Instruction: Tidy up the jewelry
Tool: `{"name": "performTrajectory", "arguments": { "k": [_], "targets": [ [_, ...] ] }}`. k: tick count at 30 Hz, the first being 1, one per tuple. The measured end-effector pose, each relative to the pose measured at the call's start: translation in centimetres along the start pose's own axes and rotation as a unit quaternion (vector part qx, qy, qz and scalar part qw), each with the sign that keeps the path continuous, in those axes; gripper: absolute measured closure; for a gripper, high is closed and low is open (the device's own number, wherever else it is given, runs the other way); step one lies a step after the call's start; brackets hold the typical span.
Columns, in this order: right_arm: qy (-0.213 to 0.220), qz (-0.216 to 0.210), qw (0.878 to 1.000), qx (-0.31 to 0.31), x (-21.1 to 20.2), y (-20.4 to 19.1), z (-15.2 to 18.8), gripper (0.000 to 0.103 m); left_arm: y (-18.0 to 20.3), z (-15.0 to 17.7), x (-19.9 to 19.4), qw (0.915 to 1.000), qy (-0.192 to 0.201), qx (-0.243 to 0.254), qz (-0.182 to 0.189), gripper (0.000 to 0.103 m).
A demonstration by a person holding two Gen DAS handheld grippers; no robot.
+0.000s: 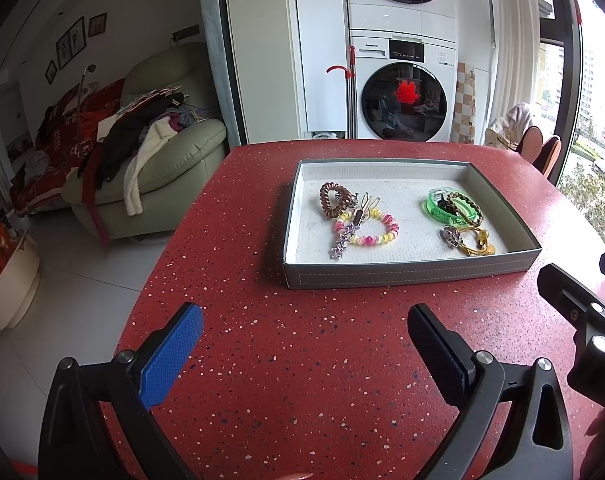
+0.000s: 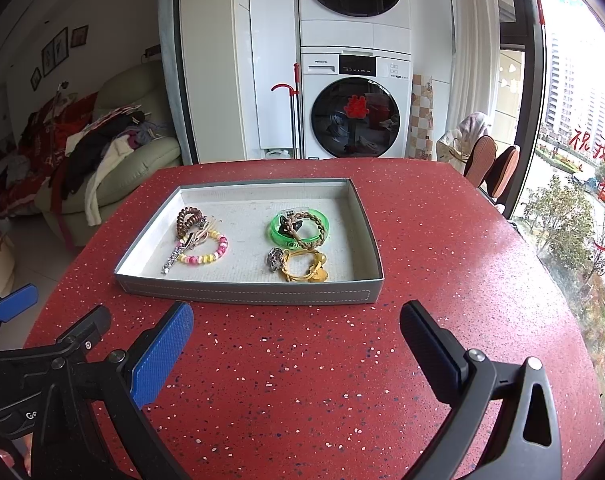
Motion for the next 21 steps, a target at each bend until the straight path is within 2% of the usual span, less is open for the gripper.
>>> {"name": "performTrajectory", "arguments": {
  "k": [21],
  "targets": [
    [0.0,0.0,1.0,0.0,-0.01,-0.05,0.03,0.0,0.05,0.18,0.08,1.0,-0.005,-0.008,-0.001,0.0]
  ]
}}
Point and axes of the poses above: each gripper's, at about its wrist camera, not at the fingertips, and x roughly the way its jaws point, y to its right, z to its underside, the point moved 5 cm from there along x, roughly the way its jaws point, and after that the axes turned 13 degrees about -y, right-handed, at the moved point
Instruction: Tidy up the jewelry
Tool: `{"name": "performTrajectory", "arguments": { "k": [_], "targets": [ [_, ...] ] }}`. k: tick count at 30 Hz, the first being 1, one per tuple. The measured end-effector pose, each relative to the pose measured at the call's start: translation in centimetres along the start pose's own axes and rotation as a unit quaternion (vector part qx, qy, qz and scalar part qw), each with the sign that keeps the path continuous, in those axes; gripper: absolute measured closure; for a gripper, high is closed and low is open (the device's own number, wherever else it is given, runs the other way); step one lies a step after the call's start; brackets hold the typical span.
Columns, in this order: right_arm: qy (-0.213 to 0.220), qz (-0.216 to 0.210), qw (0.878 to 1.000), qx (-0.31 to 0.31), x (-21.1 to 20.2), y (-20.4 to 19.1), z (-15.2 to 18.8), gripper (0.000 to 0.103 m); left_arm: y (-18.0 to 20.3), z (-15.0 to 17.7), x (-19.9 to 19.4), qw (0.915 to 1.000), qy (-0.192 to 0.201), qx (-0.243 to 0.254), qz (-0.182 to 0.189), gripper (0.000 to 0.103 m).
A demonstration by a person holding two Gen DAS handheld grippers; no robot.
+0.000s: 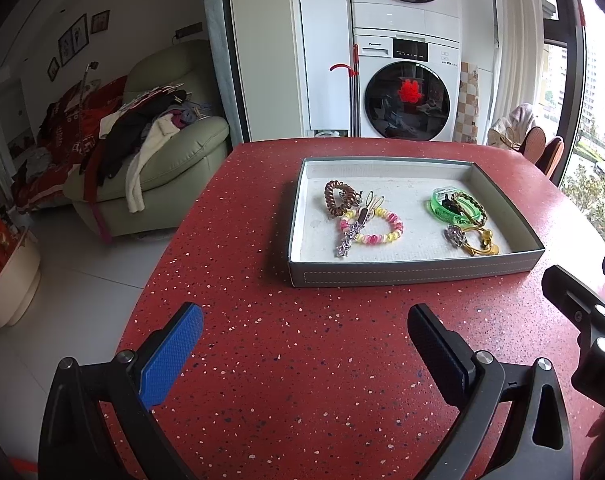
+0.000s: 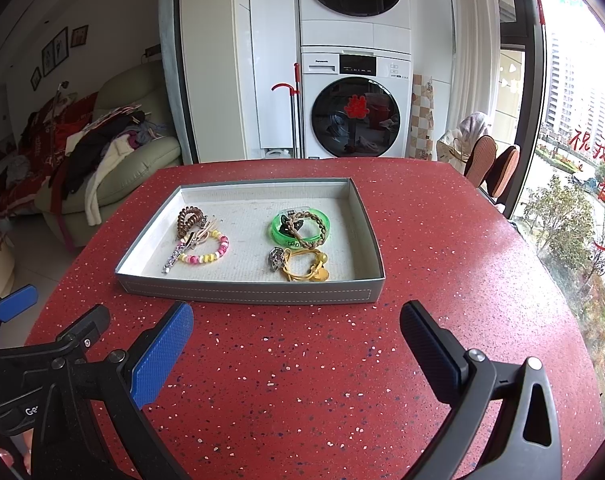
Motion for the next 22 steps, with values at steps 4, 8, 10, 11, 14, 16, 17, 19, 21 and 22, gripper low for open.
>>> {"name": "performTrajectory", "arguments": {
  "k": [4,8,10,11,14,16,17,19,21,22],
  "targets": [
    [0.0,0.0,1.0,0.0,-0.01,0.03,0.05,0.0,-0.1,-0.02,0.06,1.0,-0.003,-0.004,0.004,0.0],
    [0.0,-0.001,1.0,0.0,0.01,0.0,0.04,0.0,-0.07,0.02,0.01,1.0,-0.002,-0.003,0.002,0.0],
    [0.0,0.0,1.0,-0.001,-0.03,-0.06,0.02,0.0,-0.09,0.0,0.03,1.0,-0.002,-0.004,0.003,0.0],
    [0.0,0.0,1.0,0.0,-0.02,-0.06,0.02,0.0,-0.15,-0.06,0.07,1.0,-0.002,-0.004,0.003,0.0],
    [0.0,0.0,1.0,0.0,-0.02,-0.06,0.01,0.0,-0.18,-0.07,0.13,1.0,-0.004,-0.005,0.005,0.0],
    [-0.001,0.0,1.0,0.001,-0.01,-0.07,0.03,0.0,-0.23,-0.1,0.28,0.9999,-0.008,-0.006,0.013,0.0],
    [-0.001,0.0,1.0,0.001,-0.03,-0.12,0.09,0.0,-0.21,-0.04,0.34,0.9998,-0.011,-0.007,0.018,0.0],
    [-0.002,0.0,1.0,0.001,-0.02,-0.13,0.08,0.0,-0.24,-0.11,0.35,0.9996,-0.013,-0.008,0.024,0.0],
    [-0.001,0.0,1.0,0.001,-0.05,-0.11,0.12,0.0,-0.12,-0.1,0.24,0.9996,-0.011,-0.004,0.025,0.0],
    [-0.001,-0.001,1.0,0.001,-0.02,-0.1,0.07,0.0,-0.05,-0.09,0.17,0.9996,-0.01,-0.003,0.025,0.0]
  ]
}}
Point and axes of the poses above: each gripper's, at about its wrist camera, not at the fingertips, and x roughly the way its jaws point, y to its right, z to its underside, the point moved 5 cm from there along x, roughly the way its jaws point, and after that the axes turned 13 degrees about -y, right-handed, at the moved point
